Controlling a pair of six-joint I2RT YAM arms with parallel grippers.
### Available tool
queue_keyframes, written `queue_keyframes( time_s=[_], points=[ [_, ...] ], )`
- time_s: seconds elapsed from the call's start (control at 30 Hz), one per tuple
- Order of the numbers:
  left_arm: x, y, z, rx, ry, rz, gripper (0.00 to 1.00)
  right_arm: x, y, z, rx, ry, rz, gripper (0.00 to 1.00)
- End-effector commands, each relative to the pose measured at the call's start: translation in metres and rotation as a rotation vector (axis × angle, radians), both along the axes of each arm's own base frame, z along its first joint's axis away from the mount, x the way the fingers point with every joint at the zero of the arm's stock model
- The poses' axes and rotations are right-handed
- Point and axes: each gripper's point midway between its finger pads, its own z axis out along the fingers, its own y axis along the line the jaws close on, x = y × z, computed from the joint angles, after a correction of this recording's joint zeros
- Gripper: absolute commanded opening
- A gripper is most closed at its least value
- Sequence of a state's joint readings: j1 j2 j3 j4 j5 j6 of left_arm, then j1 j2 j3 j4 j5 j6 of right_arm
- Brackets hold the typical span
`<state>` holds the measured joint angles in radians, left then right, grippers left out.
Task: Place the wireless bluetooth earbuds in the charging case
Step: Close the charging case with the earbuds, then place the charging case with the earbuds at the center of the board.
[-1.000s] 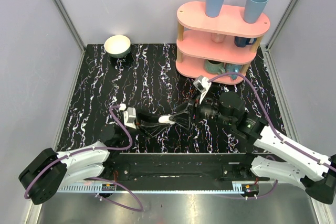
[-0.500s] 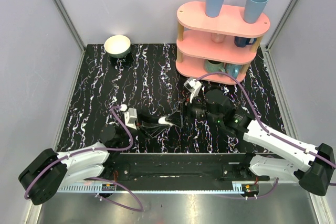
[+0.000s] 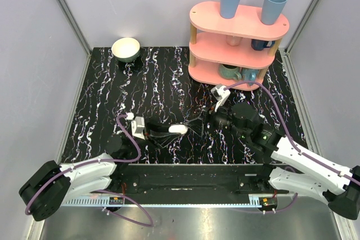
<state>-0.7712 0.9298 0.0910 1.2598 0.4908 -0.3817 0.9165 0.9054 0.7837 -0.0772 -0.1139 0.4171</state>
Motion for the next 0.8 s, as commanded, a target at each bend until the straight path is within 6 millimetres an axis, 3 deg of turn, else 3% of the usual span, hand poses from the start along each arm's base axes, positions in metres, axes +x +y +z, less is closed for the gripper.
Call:
queue_keyframes(
  time_s=[0.0, 0.33, 0.43, 0.57, 0.63, 0.67, 0.73, 0.77],
  points=[
    [-0.019, 0.021, 0.069, -0.227, -0.236, 0.015, 0.00, 0.006, 0.001, 0.017, 0.061, -0.037, -0.034, 0.75],
    [-0.015, 0.020, 0.068, -0.232, -0.207, 0.023, 0.00, 0.000, 0.022, -0.016, -0.024, 0.075, 0.056, 0.74],
    [-0.007, 0.020, 0.065, -0.229, -0.153, 0.047, 0.00, 0.005, 0.018, -0.019, -0.030, 0.091, 0.010, 0.75],
    [0.010, 0.018, 0.053, -0.206, -0.025, 0.093, 0.00, 0.031, -0.009, -0.020, -0.015, 0.079, -0.217, 0.78],
    [0.021, 0.018, 0.050, -0.202, 0.056, 0.129, 0.00, 0.036, -0.025, -0.020, -0.002, 0.077, -0.299, 0.80],
    [0.032, 0.017, 0.036, -0.174, 0.160, 0.167, 0.00, 0.042, -0.034, -0.021, -0.006, 0.068, -0.361, 0.80],
    [0.043, 0.015, 0.037, -0.150, 0.248, 0.201, 0.00, 0.043, -0.047, -0.022, -0.001, 0.068, -0.414, 0.81],
    [0.051, 0.013, 0.019, -0.073, 0.328, 0.237, 0.00, 0.046, -0.053, -0.023, -0.002, 0.067, -0.447, 0.81]
  ],
)
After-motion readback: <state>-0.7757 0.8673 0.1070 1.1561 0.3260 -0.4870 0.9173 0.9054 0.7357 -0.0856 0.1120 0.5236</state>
